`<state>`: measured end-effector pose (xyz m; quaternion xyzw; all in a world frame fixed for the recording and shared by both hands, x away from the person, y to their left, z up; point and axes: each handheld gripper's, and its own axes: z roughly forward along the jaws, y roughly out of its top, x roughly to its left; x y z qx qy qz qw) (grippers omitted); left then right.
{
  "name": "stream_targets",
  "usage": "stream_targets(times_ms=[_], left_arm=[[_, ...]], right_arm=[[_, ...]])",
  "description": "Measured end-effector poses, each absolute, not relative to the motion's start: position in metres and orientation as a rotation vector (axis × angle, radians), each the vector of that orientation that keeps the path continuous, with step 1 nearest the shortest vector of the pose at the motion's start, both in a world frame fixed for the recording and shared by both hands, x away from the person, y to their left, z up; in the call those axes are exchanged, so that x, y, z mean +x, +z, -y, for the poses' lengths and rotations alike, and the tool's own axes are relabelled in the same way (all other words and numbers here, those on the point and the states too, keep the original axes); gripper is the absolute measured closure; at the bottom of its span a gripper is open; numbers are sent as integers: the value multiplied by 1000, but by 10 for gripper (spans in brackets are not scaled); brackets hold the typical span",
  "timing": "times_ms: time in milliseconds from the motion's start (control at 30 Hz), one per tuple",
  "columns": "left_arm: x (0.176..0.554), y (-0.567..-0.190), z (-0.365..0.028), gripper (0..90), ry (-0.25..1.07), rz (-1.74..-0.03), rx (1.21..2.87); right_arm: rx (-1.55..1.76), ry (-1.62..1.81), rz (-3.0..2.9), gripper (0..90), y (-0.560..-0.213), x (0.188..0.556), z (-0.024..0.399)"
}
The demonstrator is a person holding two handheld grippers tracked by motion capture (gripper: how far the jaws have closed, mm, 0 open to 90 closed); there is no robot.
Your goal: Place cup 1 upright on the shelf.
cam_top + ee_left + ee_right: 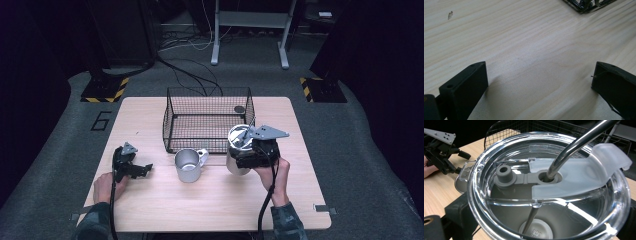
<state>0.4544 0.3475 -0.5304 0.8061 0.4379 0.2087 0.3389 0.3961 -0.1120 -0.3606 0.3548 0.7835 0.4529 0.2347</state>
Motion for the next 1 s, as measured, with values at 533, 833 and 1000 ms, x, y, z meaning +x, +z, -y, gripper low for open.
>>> stream_targets(times_ms=[533, 833, 1000], left_arm=[[454, -530, -348, 3, 541, -1140, 2105], [454, -530, -348, 2, 535, -1137, 2110], [454, -530, -348, 2, 535, -1138, 2110]], right_arm=[[977, 1233, -2145, 33, -346, 405, 111], [977, 1232, -2147, 33, -339, 411, 110], [981, 1234, -2143, 33, -336, 415, 109]])
